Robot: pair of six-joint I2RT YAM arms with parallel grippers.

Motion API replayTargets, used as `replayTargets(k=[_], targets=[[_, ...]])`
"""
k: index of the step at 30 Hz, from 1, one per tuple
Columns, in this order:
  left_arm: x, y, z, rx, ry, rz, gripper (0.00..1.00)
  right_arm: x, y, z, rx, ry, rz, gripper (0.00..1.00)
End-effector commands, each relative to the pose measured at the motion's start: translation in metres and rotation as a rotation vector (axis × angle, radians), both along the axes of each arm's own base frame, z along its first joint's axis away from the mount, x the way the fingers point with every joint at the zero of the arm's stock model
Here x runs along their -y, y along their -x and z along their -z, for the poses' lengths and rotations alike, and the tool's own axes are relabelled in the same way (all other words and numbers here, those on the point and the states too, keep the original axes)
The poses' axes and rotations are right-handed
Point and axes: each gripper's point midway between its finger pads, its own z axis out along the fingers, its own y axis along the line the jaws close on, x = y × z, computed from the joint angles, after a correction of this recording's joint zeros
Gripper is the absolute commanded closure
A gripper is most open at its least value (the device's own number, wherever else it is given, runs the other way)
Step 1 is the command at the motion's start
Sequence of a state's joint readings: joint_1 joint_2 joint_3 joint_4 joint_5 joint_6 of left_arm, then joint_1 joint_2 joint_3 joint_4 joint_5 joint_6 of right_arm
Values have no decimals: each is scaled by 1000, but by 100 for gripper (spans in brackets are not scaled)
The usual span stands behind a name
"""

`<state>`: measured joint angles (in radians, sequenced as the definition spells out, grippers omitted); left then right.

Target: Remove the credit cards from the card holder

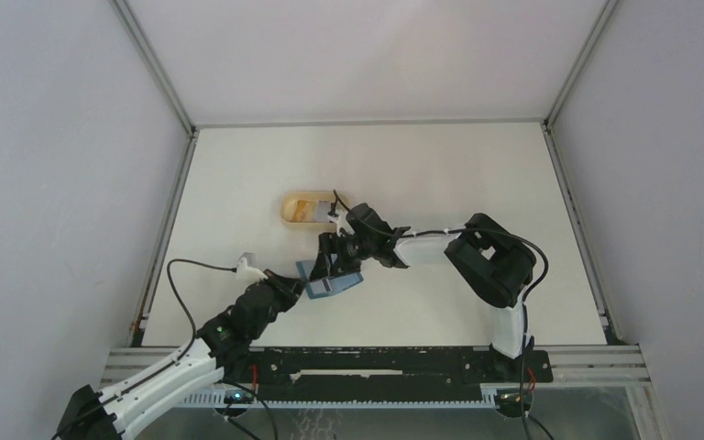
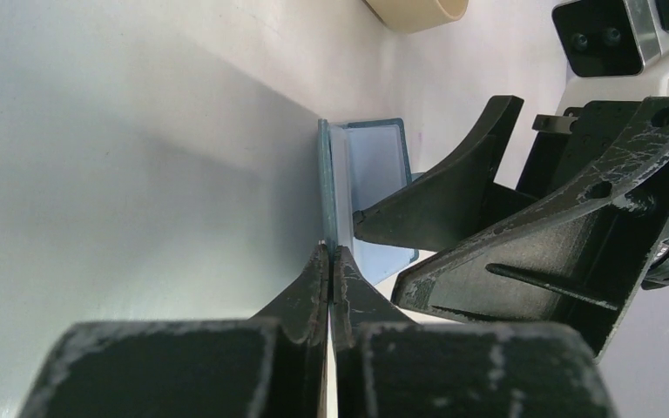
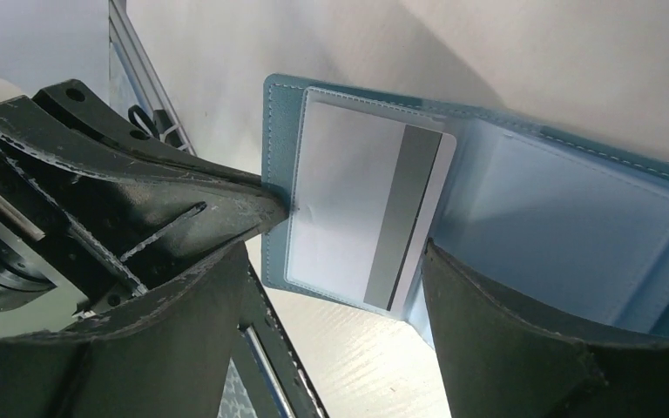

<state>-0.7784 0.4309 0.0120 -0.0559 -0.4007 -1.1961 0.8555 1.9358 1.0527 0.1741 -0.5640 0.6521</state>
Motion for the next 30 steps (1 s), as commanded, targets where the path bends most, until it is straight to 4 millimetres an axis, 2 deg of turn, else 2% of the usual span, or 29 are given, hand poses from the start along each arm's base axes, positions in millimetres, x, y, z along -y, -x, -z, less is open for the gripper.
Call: replayTargets(k=[1, 8, 17, 24, 30], targets=[[-24, 17, 62, -80, -121, -9, 100, -14, 3, -6, -1, -57, -9, 19], [-26, 19, 66, -94, -132, -9, 100, -16, 11, 0, -40, -60, -12, 18], [-29, 23, 74, -115, -141, -12, 100, 0, 12, 20, -65, 6, 89, 11], [-30, 26, 78, -129, -152, -6, 100, -19, 31, 0, -140, -190, -16, 12], [-30, 26, 78, -128, -151, -6, 100, -25, 45, -13, -152, -277, -86, 15]])
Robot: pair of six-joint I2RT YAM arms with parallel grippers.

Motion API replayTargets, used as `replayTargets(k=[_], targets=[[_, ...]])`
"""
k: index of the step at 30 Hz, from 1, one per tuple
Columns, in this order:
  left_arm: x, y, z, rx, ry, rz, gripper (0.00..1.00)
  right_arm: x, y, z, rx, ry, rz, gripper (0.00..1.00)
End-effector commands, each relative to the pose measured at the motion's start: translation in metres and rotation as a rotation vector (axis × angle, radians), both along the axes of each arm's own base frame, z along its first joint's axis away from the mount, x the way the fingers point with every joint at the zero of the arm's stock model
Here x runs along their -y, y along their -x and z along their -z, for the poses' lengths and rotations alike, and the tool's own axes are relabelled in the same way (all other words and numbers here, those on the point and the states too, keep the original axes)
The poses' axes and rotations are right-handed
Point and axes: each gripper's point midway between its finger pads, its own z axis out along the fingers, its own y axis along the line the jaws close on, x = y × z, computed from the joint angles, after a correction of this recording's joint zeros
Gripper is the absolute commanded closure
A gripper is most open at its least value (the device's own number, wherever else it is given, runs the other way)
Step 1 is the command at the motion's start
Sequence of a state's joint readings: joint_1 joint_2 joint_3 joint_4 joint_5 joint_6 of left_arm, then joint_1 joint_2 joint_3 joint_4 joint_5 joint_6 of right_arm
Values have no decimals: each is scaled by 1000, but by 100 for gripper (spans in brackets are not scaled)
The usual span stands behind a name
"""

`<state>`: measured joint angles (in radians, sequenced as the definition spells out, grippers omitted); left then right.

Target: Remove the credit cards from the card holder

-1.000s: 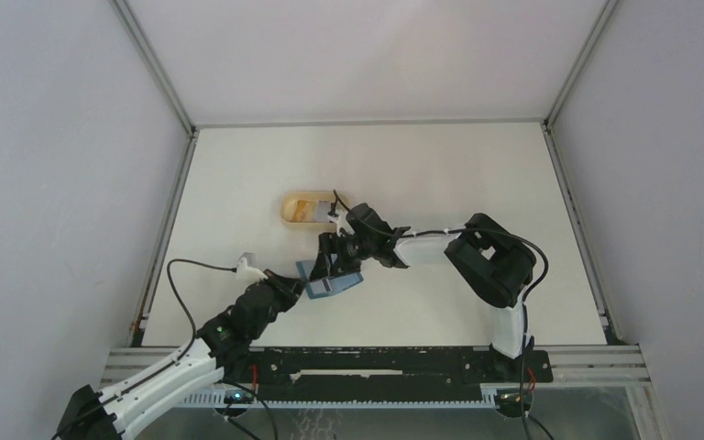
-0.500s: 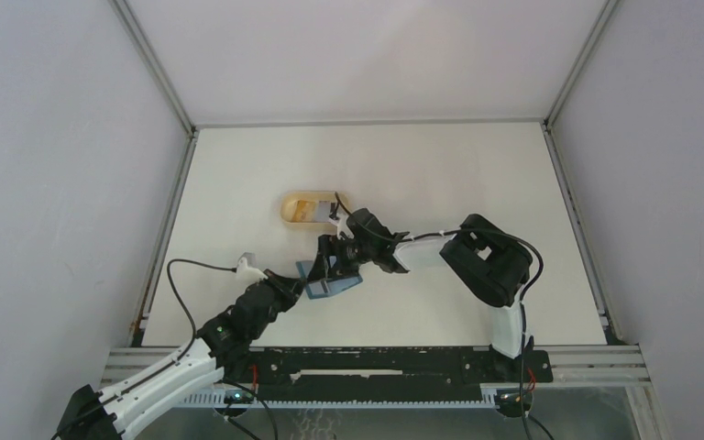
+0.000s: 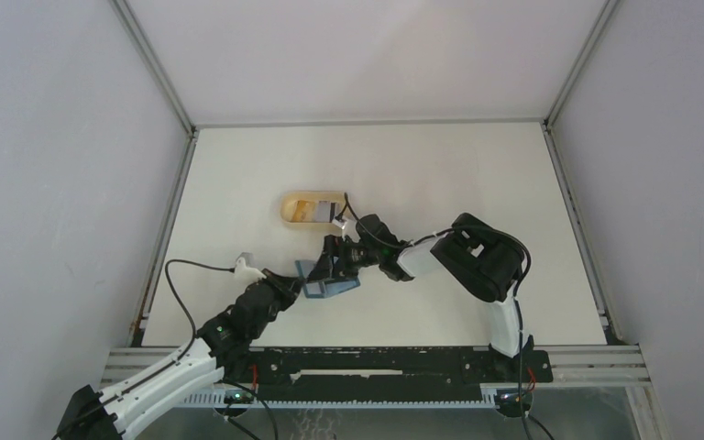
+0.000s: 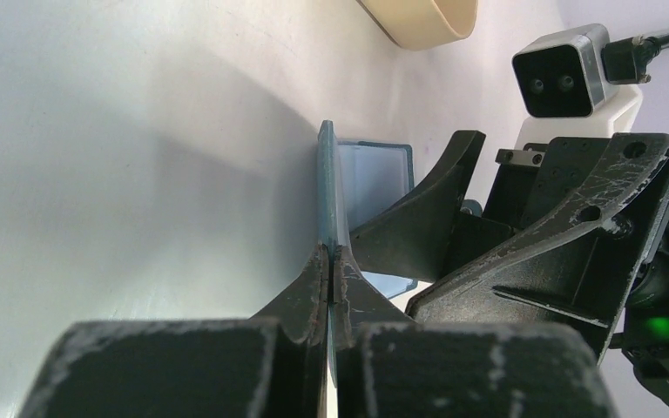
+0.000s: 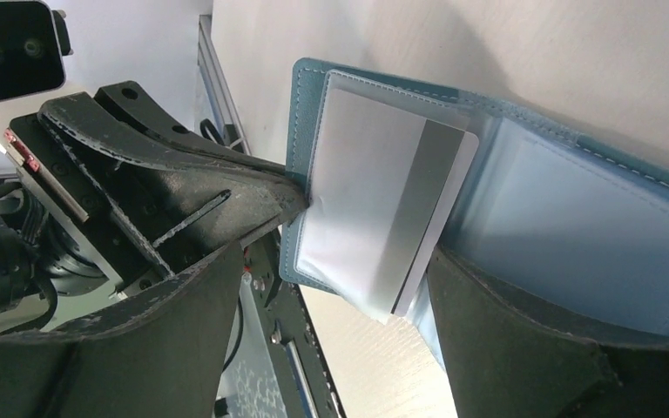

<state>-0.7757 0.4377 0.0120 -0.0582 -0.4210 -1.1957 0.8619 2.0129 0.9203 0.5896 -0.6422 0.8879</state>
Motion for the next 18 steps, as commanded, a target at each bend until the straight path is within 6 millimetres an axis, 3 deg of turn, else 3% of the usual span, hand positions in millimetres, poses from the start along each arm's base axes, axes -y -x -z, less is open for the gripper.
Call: replayTargets(k=[1, 9, 18], targets=[[-26, 28, 76, -129, -136, 13, 100, -11, 35, -18, -25, -105, -134, 15], [-26, 28, 76, -129, -138, 14, 100, -12, 48, -51, 34, -211, -202, 21], [-24, 27, 74, -123, -129, 15, 100, -10, 56, -62, 64, -252, -233, 23]])
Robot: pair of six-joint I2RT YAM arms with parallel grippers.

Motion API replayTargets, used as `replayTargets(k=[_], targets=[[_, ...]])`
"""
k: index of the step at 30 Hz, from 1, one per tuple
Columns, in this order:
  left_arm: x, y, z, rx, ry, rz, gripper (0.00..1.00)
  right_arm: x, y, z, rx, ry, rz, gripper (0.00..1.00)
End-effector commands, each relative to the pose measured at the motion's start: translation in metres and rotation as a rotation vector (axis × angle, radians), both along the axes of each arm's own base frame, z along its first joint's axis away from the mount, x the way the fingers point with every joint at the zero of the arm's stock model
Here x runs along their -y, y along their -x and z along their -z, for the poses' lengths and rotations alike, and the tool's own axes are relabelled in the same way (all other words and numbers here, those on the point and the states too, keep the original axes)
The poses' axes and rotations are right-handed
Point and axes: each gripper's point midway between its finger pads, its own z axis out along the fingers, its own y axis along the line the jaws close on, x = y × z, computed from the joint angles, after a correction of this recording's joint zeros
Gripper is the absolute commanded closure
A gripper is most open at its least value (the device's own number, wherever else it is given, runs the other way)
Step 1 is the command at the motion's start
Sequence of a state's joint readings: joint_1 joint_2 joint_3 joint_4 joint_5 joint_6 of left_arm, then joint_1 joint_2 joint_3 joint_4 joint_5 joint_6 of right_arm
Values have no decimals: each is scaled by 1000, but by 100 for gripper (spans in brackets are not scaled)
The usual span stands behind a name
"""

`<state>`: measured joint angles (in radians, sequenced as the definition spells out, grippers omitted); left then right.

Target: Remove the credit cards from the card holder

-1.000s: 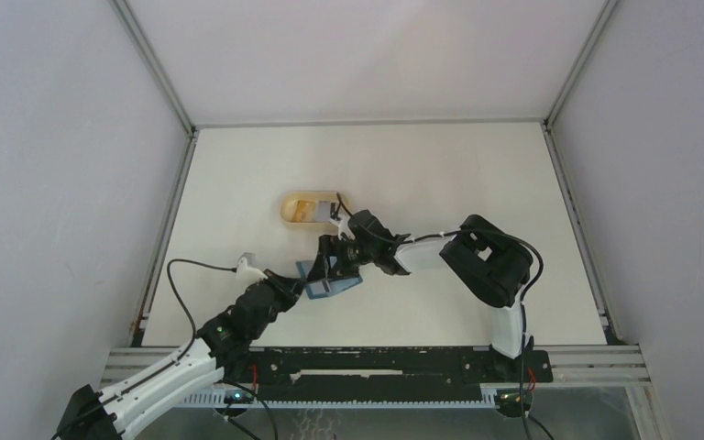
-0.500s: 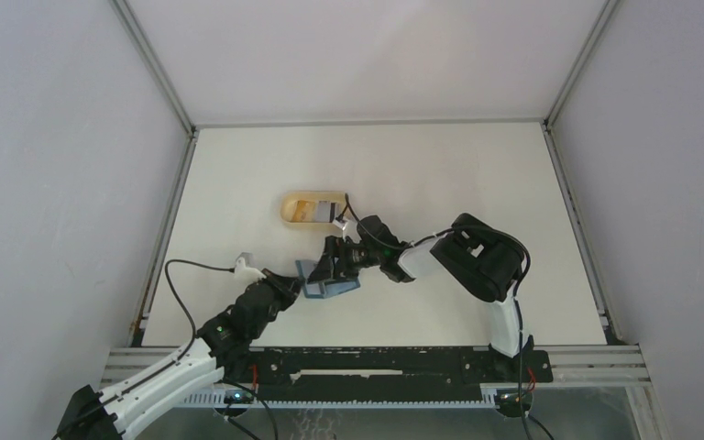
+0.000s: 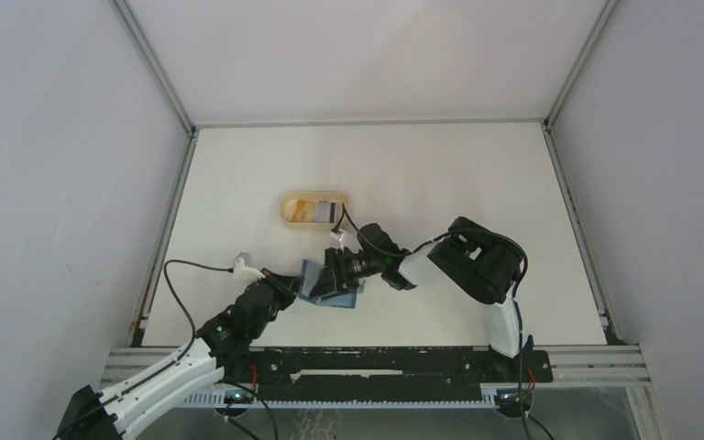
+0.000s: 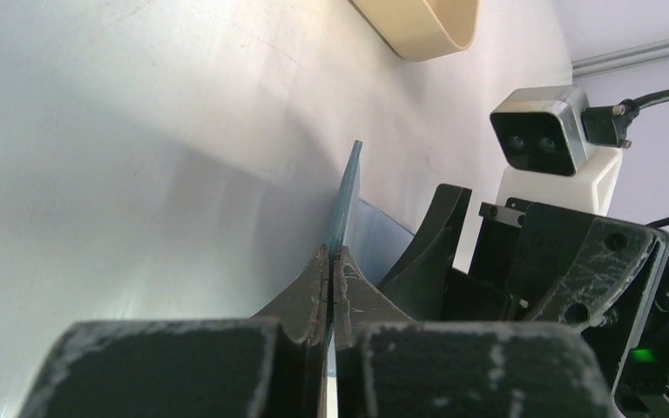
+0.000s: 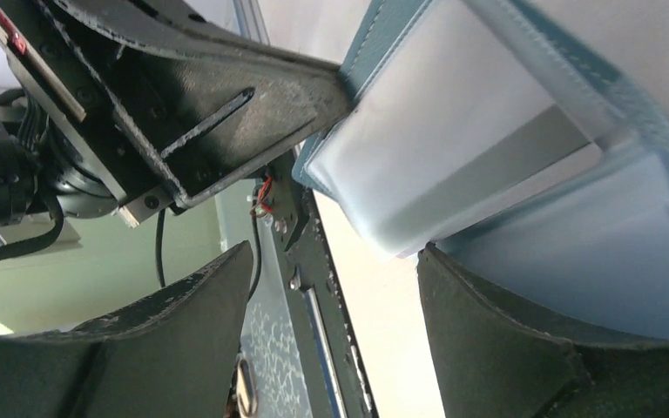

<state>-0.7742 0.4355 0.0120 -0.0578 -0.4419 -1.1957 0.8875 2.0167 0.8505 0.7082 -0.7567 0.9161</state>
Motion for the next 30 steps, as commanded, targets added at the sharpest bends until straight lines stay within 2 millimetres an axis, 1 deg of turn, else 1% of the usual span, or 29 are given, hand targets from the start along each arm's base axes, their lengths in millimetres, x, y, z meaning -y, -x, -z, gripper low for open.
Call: replayTargets(k=[1, 4, 7, 13, 16, 21, 26, 30], targets=[[-21, 29, 75, -134, -123, 34, 100, -14, 20, -60, 96, -196, -107, 24], [-22, 30, 75, -136, -125, 34, 100, -11, 18, -62, 109, -202, -77, 24], [-22, 30, 75, -136, -127, 32, 100, -6, 9, -61, 112, -186, -4, 24], [-24, 30, 76, -138, -130, 24, 100, 5, -12, -52, 84, -127, 141, 24], [-24, 30, 76, -140, -125, 22, 100, 10, -19, -46, 83, -91, 186, 23], [-24, 31, 78, -147, -131, 24, 100, 21, -31, -42, 80, -67, 262, 22], [-25, 31, 78, -147, -132, 21, 100, 32, -39, -34, 85, -28, 319, 21], [-24, 31, 78, -147, -131, 23, 100, 32, -42, -29, 73, -26, 343, 21]])
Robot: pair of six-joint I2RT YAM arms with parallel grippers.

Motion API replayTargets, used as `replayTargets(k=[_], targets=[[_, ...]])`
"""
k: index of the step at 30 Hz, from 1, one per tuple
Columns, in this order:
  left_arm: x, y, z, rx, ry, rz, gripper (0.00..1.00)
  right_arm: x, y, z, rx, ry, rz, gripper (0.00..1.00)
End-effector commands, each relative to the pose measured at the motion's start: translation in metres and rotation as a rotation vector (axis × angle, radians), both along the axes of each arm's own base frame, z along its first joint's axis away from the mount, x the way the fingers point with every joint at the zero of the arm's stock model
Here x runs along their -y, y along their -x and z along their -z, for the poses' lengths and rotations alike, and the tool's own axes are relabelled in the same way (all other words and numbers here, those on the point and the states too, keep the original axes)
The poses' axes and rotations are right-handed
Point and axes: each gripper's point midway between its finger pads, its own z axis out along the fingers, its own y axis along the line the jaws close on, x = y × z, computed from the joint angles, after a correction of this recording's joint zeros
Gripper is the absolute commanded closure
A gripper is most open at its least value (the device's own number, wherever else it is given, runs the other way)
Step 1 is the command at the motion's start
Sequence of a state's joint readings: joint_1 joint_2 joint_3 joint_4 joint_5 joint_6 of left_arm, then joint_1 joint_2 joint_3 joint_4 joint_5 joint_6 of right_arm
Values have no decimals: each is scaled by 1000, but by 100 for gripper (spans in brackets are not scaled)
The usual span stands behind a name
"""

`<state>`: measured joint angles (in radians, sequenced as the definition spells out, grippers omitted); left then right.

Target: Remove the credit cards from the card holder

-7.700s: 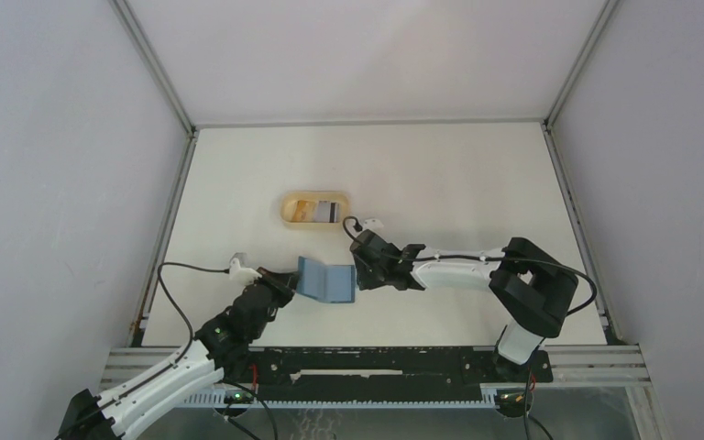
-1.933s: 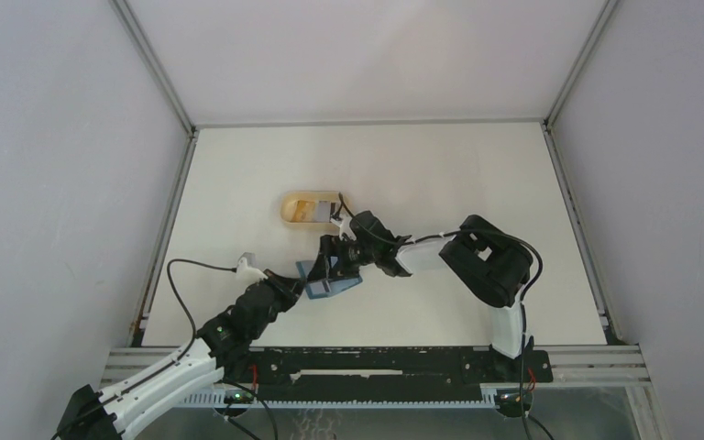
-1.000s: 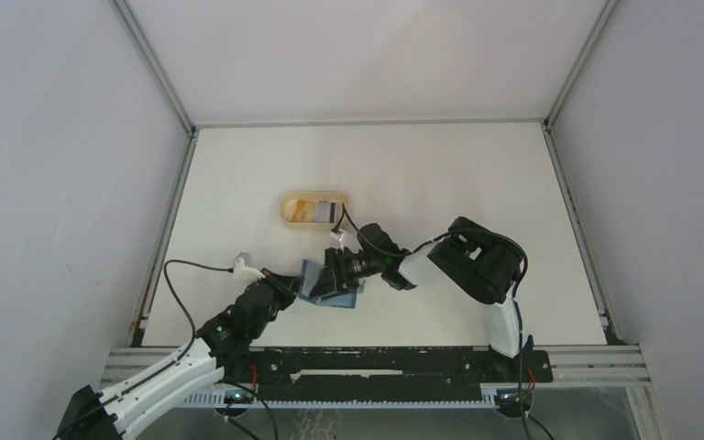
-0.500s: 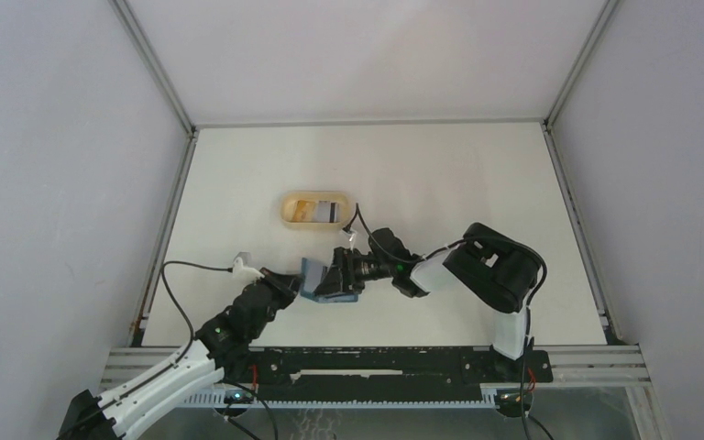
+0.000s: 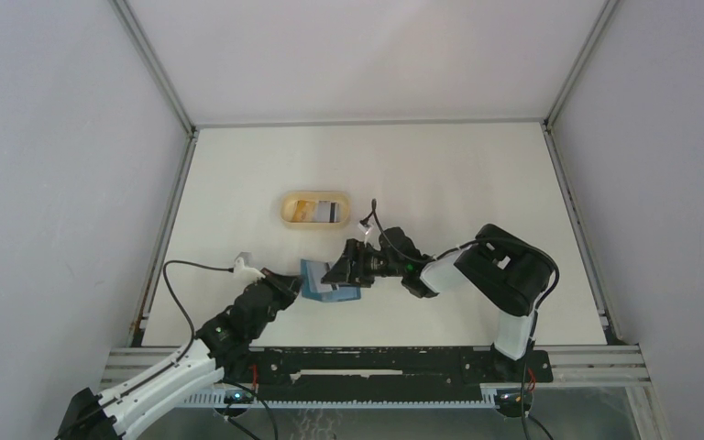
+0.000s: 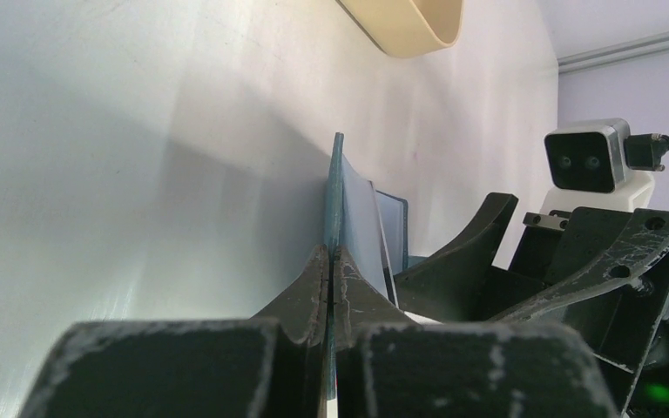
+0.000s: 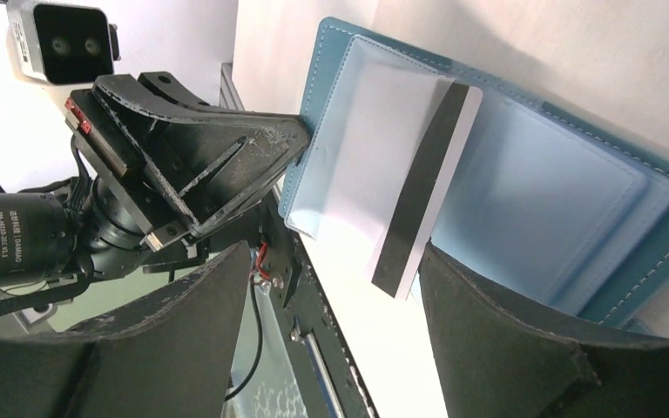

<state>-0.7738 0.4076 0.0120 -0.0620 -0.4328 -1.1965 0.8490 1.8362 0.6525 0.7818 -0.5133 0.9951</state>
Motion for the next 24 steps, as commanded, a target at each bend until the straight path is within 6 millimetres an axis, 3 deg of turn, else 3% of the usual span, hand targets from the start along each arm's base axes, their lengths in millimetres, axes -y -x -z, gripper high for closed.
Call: replayTargets(k=[1, 13, 18, 24], targets=[[-27, 31, 83, -161, -152, 15, 100, -4, -14, -16, 36, -52, 59, 21], [-28, 32, 85, -168, -160, 16, 100, -17, -11, -12, -40, -117, 82, 22], [-27, 32, 85, -167, -159, 17, 100, -18, -10, -10, -49, -118, 81, 28], [-29, 33, 85, -168, -164, 15, 100, -19, -10, -11, -48, -126, 82, 73]])
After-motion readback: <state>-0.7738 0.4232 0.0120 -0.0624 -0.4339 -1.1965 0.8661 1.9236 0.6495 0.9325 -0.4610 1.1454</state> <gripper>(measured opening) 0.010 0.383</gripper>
